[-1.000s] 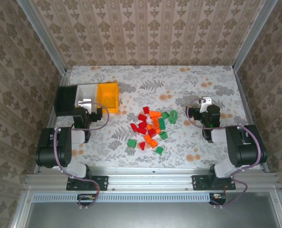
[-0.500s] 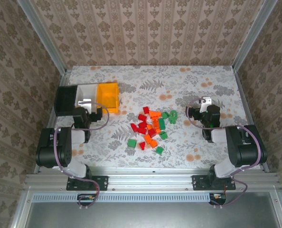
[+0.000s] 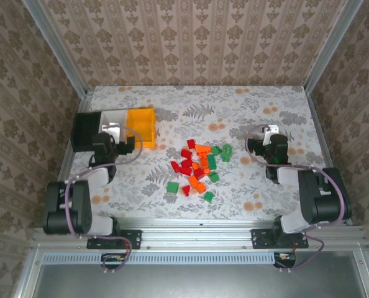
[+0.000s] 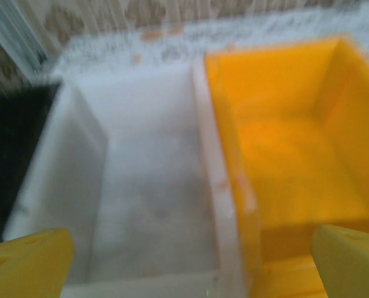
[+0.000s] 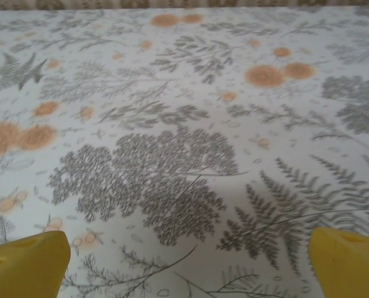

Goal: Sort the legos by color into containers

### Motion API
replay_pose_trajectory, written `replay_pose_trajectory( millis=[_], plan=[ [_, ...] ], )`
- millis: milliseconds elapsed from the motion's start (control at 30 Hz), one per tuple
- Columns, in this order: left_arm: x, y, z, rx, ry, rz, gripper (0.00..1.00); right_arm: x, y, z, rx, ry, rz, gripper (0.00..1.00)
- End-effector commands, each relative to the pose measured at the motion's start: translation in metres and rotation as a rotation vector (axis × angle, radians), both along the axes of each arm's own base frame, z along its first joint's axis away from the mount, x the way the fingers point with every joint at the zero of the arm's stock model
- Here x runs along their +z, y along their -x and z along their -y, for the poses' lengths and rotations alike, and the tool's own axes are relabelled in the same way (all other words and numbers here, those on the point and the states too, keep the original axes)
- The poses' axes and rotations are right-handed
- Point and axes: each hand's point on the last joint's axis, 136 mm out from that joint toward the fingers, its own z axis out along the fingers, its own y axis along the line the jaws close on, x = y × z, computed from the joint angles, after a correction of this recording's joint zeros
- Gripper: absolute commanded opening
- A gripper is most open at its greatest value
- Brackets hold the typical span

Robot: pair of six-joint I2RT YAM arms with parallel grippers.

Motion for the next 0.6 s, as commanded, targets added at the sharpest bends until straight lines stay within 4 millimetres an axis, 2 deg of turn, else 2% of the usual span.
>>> replay_pose_trajectory(
  millis=[0, 67, 100, 167, 200, 233, 267, 300, 400, 467, 533, 567],
  plan=[
    [0.063, 0.010, 0.002, 0.002, -0.016, 0.073, 1.00, 0.066, -0.002, 0.015, -0.141, 0.041, -0.025, 1.00],
    [0.099, 0.018, 0.000, 0.041, 0.048, 0.145, 1.00, 0.101, 0.004, 0.020, -0.229, -0.034, -0.033, 1.00],
    [0.114, 0.021, -0.002, 0.067, 0.093, 0.166, 1.00, 0.113, 0.007, 0.023, -0.282, -0.105, -0.035, 1.00],
    [0.139, 0.029, -0.012, 0.176, 0.256, 0.167, 1.00, 0.122, 0.013, 0.027, -0.350, -0.224, -0.042, 1.00],
    [0.146, 0.033, -0.016, 0.229, 0.350, 0.158, 1.00, 0.117, 0.018, 0.035, -0.447, -0.308, -0.036, 1.00],
    [0.149, 0.038, -0.018, 0.267, 0.427, 0.120, 1.00, 0.105, 0.026, 0.046, -0.563, -0.412, -0.043, 1.00],
    [0.150, 0.043, -0.018, 0.270, 0.461, 0.089, 1.00, 0.095, 0.023, 0.045, -0.542, -0.494, -0.047, 1.00],
    [0.151, 0.045, -0.017, 0.253, 0.457, 0.077, 1.00, 0.089, 0.020, 0.043, -0.511, -0.541, -0.060, 0.95],
    [0.130, 0.058, -0.044, 0.437, 0.634, 0.062, 1.00, 0.074, 0.019, 0.039, -0.508, -0.579, -0.145, 0.89],
    [0.122, 0.059, -0.047, 0.423, 0.676, 0.038, 0.99, 0.067, 0.017, 0.029, -0.461, -0.577, -0.222, 0.85],
    [0.117, 0.058, -0.044, 0.417, 0.657, -0.023, 0.89, 0.065, 0.017, 0.021, -0.443, -0.581, -0.257, 0.81],
    [0.117, 0.054, -0.035, 0.371, 0.637, -0.066, 0.83, 0.064, 0.016, 0.016, -0.425, -0.581, -0.260, 0.81]
  ],
)
